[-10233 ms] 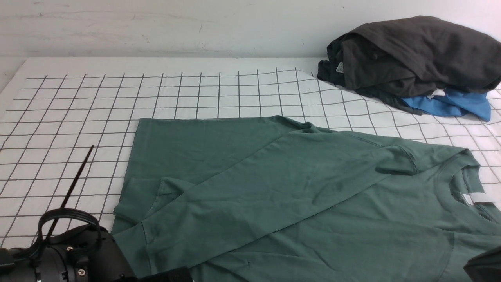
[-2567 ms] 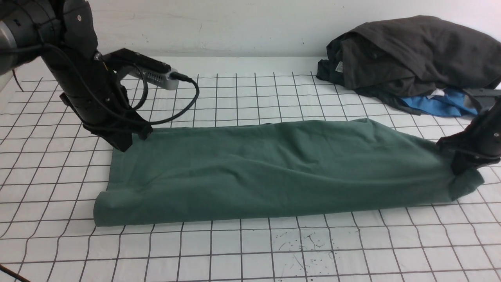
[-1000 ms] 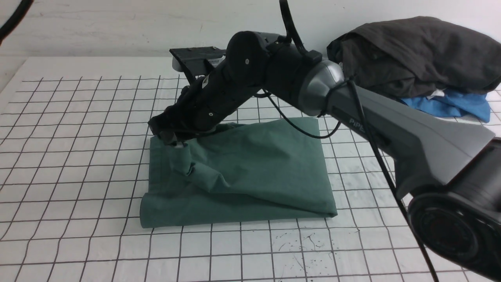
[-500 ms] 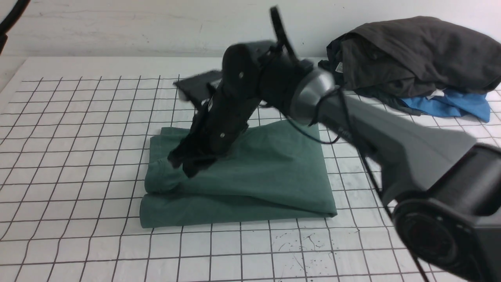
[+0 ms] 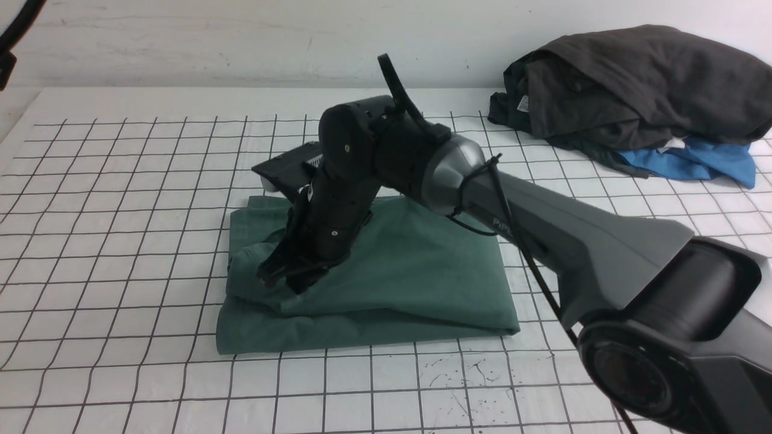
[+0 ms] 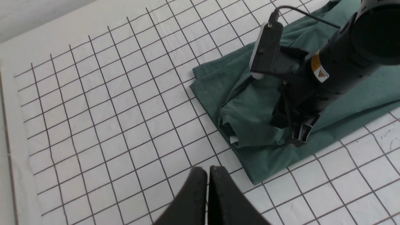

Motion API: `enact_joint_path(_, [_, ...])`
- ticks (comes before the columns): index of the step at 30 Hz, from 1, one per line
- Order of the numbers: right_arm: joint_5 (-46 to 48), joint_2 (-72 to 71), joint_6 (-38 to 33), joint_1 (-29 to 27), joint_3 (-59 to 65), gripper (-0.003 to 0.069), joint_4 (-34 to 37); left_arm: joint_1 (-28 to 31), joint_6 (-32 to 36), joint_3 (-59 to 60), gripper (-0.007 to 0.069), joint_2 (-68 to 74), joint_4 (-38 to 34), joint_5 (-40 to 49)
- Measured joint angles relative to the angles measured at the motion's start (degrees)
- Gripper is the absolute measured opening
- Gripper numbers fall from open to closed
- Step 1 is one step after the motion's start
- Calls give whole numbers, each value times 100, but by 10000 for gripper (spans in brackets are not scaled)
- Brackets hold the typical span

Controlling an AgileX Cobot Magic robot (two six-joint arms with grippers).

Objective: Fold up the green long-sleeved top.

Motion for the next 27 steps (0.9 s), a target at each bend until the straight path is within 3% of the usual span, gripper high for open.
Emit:
enact_joint_path(3, [14,-107,131,-67,-265,324,-63,0,5,6,-7,-5,0,0])
enact_joint_path(4, [14,-121,144,-75,-265,324,-64,0,5,6,-7,-12,0,0])
enact_joint_path(7, [39,-534,282,-121,-347,428,-212,0,5,266,-7,-240,0,-8])
enact_joint_path(9, [66,-974,358,-128,-316,433,-420,0,5,719,-7,-623,6,-26])
enact_joint_path(13, [61,-1848,382,-128,83,385,-690,0,-23,1555,-7,-1406,18,-71])
enact_joint_path(15, [61,-2755,382,-128,862,297,-866,0,-48,2534,-7,-2206,70,-284])
enact_joint_path(16, [61,-2826,382,-128,929,290,-881,0,-65,2603,-7,-2334,79,-303])
enact_joint_path(18, [71,-3723,382,-128,1864,193,-1096,0,-191,3573,-7,-3138,99,-664])
enact_joint_path(21, [78,-4370,410,-128,2635,125,-1237,0,-378,4217,-7,-3707,112,-966])
enact_joint_path(23, [13,-5306,518,-128,3813,44,-1333,0,-666,5006,-7,-4436,112,-1379])
enact_joint_path(27, [-681,-6432,650,-130,5103,-6,-1348,0,-794,5704,-7,-5228,112,-1753])
